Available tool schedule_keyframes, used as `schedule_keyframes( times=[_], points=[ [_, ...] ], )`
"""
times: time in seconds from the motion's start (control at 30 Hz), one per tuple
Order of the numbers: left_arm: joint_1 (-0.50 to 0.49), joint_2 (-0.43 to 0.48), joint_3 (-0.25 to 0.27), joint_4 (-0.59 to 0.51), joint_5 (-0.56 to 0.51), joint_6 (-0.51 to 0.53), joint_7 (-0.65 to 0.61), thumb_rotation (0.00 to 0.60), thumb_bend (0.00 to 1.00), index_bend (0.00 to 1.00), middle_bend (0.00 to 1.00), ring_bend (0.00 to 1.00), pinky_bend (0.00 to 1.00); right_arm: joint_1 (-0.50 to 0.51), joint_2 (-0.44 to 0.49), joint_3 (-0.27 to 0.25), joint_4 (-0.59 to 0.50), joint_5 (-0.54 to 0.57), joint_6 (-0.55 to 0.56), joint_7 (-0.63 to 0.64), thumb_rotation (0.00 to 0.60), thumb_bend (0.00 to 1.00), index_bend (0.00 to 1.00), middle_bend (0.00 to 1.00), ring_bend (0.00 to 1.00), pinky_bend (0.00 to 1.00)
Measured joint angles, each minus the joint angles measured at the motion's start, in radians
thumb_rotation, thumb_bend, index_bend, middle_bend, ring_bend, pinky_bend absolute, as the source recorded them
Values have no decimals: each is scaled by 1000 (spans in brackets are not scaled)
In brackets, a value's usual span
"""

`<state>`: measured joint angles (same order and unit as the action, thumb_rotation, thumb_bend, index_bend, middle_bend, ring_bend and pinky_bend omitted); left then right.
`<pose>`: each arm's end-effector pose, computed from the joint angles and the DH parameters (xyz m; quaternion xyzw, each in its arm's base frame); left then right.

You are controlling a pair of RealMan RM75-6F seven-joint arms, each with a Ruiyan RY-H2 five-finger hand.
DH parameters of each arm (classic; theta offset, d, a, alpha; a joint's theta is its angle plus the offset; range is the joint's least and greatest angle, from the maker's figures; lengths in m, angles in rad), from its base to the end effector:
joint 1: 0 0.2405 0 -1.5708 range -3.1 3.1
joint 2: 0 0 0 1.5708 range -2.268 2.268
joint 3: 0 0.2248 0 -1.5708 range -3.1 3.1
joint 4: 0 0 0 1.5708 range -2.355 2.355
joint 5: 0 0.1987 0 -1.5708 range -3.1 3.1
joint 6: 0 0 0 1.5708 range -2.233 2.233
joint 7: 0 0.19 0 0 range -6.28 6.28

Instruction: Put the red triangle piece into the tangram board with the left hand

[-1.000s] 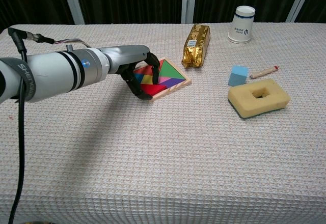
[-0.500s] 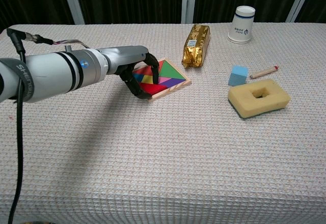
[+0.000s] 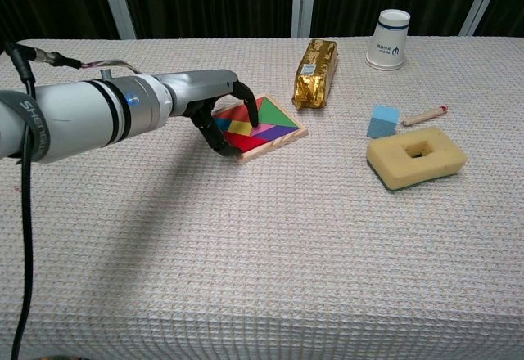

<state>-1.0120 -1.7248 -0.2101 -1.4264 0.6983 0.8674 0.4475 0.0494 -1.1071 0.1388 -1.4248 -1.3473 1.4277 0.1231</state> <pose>-0.0464 0.3649 -0.0909 -0.7490 -0.4567 -0.3356 0.3432 -0.3414 -0.2288 0.2044 0.5282 -0.3955 0.3521 0.6638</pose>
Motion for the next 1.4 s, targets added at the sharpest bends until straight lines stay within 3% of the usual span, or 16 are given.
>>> schedule_keyframes(
  times=[0.37,1.17,1.4],
  points=[
    [7,33,0,-19,-9,30,24,600,262,295,84,0,20,1,-2,1,0,-3,4,-3,600,303,0,0,0,0],
    [-7,-26,-16,79,-5,-9,1,600,261,284,84,0,20,-1,-3,3,12,7,-2,11,600,303,0,0,0,0],
    [-8,-18,-25,62,8,7,2,600,261,284,84,0,20,-4,-3,4,18,8,-1,20,600,303,0,0,0,0]
  ],
)
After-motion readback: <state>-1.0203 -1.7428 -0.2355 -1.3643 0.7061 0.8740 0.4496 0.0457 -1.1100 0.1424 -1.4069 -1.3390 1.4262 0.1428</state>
